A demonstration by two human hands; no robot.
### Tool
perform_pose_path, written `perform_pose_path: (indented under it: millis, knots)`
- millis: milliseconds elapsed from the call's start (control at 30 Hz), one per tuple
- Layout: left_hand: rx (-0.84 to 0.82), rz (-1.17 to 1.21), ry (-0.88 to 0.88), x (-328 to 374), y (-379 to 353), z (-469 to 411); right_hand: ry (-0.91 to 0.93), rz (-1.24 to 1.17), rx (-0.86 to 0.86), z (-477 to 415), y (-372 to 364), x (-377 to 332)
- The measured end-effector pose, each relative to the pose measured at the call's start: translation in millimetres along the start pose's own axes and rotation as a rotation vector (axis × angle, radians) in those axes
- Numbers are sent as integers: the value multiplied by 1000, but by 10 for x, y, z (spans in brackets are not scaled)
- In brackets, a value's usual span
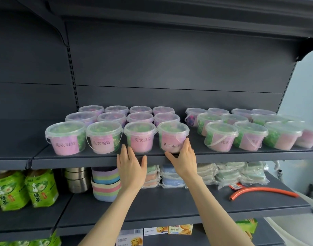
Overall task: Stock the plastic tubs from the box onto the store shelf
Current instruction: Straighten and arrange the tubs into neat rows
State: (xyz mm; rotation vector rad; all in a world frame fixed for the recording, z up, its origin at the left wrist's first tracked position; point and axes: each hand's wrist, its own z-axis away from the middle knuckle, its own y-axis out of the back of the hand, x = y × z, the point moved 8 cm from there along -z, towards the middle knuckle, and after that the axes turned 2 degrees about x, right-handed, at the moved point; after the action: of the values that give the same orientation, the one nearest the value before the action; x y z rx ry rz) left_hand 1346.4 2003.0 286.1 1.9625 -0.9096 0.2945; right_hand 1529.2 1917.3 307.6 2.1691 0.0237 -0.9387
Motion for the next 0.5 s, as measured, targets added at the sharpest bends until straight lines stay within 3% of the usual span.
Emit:
perform_pose_path:
  millis: [200, 500]
  knots:
    - [11, 37, -112, 226, 117, 205, 56, 117, -15, 126, 310, 106]
    - [95, 193, -488, 1723, 134, 409, 114, 54, 178, -78, 1449, 669]
